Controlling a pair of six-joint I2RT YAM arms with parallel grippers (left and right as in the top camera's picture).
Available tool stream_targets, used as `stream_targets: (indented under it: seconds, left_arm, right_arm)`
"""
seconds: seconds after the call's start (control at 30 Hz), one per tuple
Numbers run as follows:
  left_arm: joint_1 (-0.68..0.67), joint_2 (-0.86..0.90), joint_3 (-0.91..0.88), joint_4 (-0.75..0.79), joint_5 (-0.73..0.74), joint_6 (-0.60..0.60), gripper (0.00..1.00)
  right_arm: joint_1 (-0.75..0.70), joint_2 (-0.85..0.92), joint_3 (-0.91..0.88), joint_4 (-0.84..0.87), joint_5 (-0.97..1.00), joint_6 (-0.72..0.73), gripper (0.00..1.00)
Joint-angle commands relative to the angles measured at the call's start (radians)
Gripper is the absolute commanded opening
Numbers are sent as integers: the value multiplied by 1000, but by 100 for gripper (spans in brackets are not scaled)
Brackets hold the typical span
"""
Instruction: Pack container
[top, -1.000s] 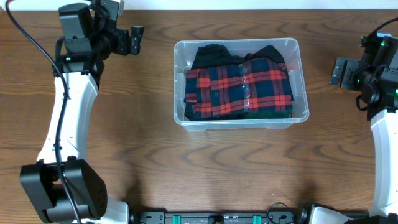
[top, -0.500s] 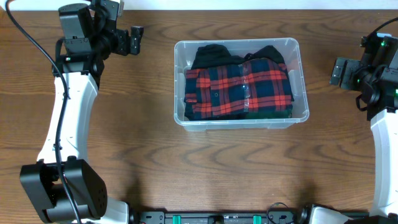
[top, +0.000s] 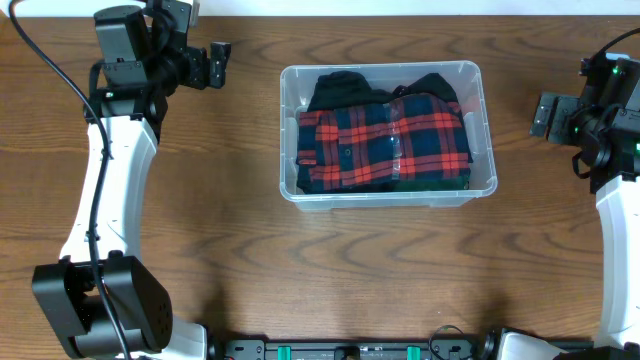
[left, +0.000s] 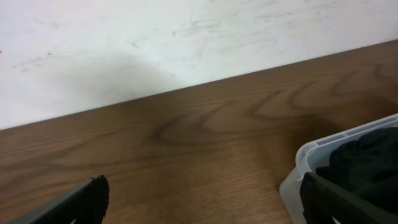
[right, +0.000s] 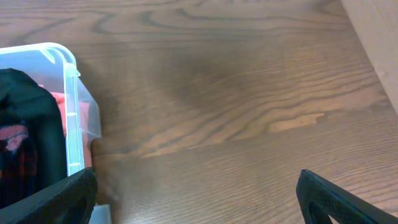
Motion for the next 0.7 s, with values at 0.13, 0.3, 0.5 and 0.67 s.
stream_targets:
  seconds: [0.13, 0.3, 0.5, 0.67]
  left_arm:
    - [2, -18, -2, 0, -2, -9, 98]
    - [2, -18, -2, 0, -1, -9, 98]
    - [2, -18, -2, 0, -2, -9, 98]
    - [2, -18, -2, 0, -2, -9, 98]
  right_arm:
    - [-3, -15, -1, 2, 6, 9, 99]
    - [-1, -71, -23, 1, 6, 9, 99]
    - [20, -177, -59, -1, 7, 9, 99]
    - [54, -291, -85, -3, 6, 9, 99]
